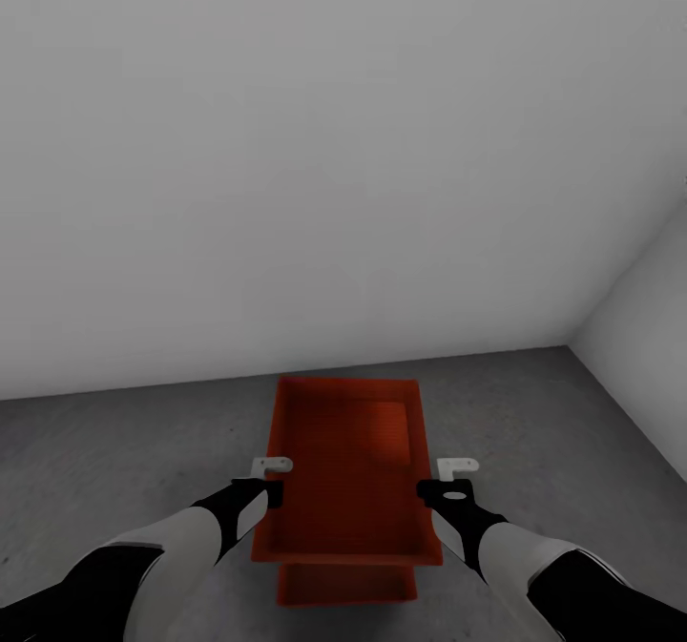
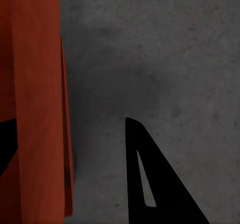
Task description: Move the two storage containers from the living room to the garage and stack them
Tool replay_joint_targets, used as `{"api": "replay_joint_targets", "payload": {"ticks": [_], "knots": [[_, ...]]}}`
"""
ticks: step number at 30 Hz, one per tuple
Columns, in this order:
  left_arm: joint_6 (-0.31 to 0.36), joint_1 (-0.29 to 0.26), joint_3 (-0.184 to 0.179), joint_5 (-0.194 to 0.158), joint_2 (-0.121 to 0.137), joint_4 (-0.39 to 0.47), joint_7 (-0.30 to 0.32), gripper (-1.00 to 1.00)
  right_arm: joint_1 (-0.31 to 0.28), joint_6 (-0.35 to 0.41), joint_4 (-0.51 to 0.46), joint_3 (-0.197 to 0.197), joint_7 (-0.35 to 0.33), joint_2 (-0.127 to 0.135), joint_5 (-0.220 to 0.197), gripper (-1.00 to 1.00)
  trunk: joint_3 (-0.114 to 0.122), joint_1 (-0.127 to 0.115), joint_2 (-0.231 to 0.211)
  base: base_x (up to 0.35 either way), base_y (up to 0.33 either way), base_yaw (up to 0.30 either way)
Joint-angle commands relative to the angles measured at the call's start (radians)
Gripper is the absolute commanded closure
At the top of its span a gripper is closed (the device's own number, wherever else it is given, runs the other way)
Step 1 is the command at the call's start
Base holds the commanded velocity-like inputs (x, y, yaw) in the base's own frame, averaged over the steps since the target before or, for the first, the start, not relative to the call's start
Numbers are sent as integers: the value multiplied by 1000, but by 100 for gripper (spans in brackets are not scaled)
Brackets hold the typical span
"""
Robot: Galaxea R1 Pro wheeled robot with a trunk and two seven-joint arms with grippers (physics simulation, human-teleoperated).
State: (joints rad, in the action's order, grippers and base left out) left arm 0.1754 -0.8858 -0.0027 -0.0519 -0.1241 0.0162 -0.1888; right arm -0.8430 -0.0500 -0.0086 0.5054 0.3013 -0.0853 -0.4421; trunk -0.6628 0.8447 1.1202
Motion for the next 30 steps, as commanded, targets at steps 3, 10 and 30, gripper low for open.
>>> {"api": "replay_joint_targets", "payload": {"ticks": [3,10,30], "knots": [[6,0,-5,-2,0,2,-7,100,-1,-7,2,4,7,4,-15,100,-10,12,22,0,0,0],[6,0,-5,-3,0,2,-12,100,-1,-7,2,4,7,4,-15,100,-16,19,36,0,0,0],[6,0,-5,-3,0,2,-11,100,-1,-4,2,4,7,4,-15,100,-26,31,57,0,0,0]]}}
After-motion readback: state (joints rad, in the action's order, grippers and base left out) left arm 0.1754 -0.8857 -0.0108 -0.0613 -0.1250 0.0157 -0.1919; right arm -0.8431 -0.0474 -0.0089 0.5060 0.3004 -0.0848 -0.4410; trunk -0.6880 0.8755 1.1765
